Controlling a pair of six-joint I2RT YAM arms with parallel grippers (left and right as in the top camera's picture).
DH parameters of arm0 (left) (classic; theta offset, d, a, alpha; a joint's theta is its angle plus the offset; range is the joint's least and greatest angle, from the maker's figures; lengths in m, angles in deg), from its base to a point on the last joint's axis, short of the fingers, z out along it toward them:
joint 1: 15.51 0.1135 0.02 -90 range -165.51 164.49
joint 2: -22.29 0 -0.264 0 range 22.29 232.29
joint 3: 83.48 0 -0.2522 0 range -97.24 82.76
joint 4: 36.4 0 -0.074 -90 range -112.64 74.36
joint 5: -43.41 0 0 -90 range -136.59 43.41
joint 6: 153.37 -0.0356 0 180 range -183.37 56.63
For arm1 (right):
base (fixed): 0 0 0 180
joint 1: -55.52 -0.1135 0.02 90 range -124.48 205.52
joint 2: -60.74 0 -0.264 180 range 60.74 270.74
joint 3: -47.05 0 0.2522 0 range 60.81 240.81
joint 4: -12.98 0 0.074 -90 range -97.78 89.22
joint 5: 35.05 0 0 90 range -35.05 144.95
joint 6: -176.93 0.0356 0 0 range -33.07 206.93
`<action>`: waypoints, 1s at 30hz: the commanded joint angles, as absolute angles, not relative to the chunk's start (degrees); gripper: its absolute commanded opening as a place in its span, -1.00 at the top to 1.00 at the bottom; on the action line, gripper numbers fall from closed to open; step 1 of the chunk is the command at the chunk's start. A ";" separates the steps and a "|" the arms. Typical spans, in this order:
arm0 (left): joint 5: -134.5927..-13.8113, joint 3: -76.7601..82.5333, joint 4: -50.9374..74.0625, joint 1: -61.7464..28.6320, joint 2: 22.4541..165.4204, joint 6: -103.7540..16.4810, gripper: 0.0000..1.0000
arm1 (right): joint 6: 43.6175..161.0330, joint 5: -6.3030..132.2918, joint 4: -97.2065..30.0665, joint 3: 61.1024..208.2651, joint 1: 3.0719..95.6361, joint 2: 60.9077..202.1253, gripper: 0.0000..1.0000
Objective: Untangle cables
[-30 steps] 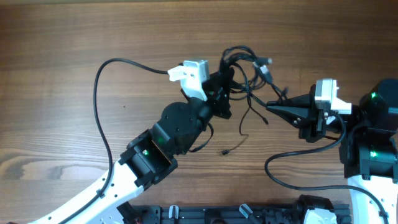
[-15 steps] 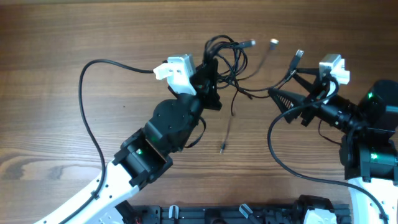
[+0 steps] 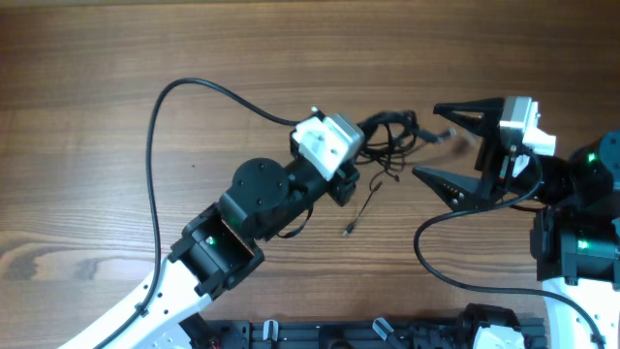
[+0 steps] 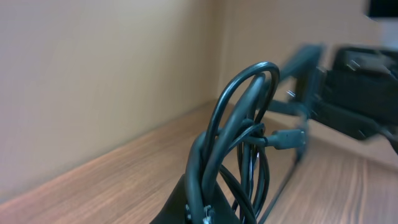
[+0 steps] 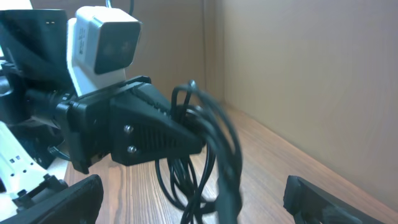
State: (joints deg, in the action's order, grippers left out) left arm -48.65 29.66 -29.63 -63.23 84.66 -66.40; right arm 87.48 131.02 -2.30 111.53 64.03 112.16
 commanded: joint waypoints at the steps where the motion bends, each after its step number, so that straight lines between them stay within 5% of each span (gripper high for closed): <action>1: -59.01 29.44 -29.60 -63.17 83.78 -76.45 0.92 | 86.96 133.69 -1.91 111.85 63.97 111.75 -0.90; 4: -62.97 29.44 -29.74 -63.17 83.78 -77.13 0.92 | 86.89 136.75 -1.67 111.85 63.94 111.90 -0.82; 8: -63.78 29.44 -32.14 -63.28 83.78 -76.43 0.92 | 86.89 138.76 -1.71 111.85 63.94 111.92 -0.18; 10: -64.26 29.44 -34.11 -63.28 83.78 -75.97 0.92 | 86.94 139.29 -1.74 111.85 63.94 111.92 0.87; 15: -58.44 29.44 -35.27 -63.25 83.52 -69.00 0.85 | 86.96 138.30 -1.74 111.85 63.97 111.92 0.91; 18: -52.21 29.44 -35.05 -63.21 81.56 -62.95 -0.11 | 86.96 135.26 -1.71 111.85 63.97 111.90 0.92; 19: -52.26 29.46 -35.05 -63.23 80.79 -62.77 -0.21 | 86.92 135.24 -1.69 111.85 63.97 111.92 0.92; 25: -43.17 29.44 -32.32 -61.29 73.01 -47.19 -0.49 | 82.46 139.46 -1.69 111.85 63.97 111.92 0.91; 30: -52.69 29.44 -30.26 -57.97 71.65 -41.66 -0.59 | 72.45 147.92 -1.98 111.85 63.94 111.92 0.92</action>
State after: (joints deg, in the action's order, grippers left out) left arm -46.27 29.66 -30.41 -59.17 71.41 -46.47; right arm 78.79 143.11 -2.00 111.53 64.03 112.16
